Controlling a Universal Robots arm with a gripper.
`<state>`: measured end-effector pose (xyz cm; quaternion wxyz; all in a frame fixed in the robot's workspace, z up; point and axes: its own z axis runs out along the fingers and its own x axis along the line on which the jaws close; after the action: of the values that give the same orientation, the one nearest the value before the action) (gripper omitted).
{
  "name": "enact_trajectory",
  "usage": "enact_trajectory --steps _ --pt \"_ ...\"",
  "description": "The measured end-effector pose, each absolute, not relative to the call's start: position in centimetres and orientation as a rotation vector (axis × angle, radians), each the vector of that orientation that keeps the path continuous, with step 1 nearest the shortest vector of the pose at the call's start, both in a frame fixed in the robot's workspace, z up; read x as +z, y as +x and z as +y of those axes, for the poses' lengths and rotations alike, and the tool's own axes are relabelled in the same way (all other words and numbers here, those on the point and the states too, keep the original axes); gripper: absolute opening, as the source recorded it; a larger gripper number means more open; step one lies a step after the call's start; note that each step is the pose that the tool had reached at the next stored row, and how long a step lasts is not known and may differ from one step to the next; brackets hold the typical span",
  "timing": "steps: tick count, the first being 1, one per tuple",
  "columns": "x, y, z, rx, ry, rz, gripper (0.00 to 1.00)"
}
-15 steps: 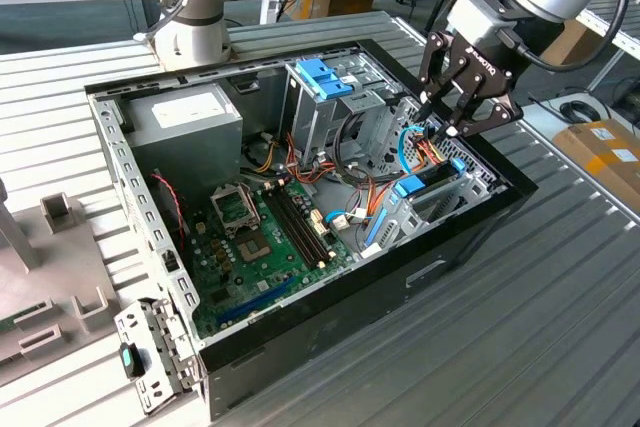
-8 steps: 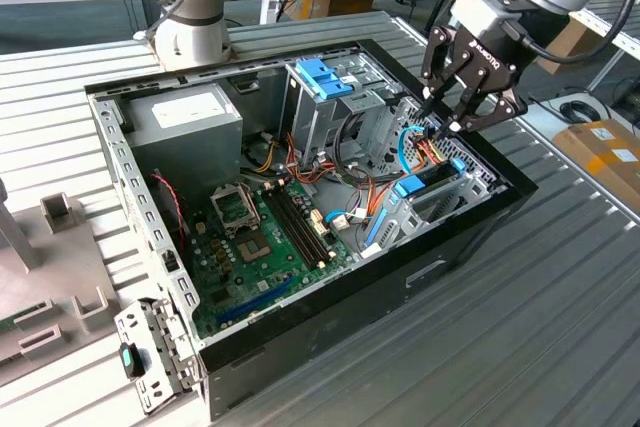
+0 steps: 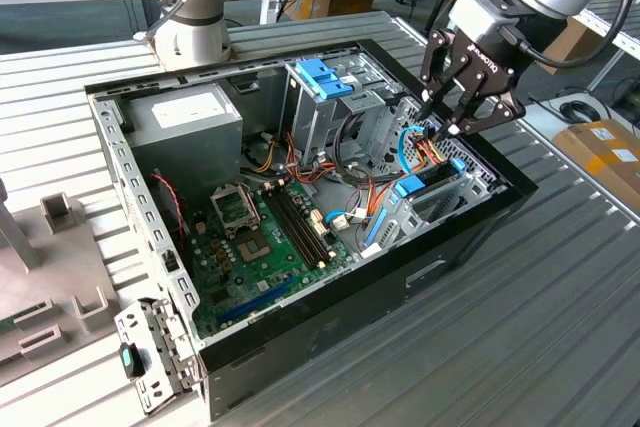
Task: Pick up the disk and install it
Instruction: 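Insert the second disk wire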
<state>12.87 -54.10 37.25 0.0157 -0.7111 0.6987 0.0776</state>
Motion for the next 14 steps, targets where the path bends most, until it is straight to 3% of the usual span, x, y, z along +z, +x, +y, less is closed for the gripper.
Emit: enact_trajectory --steps 4,6,8,14 --pt "37.23 12.87 -54.11 0.242 -2.212 2.173 0.40" --pt "37.23 12.87 -54.12 0.242 -2.212 2.173 0.22" --pt "37.23 12.87 -54.12 0.242 -2.212 2.173 0.18" --pt "37.22 12.83 -54.15 0.242 -2.212 2.173 0.16"
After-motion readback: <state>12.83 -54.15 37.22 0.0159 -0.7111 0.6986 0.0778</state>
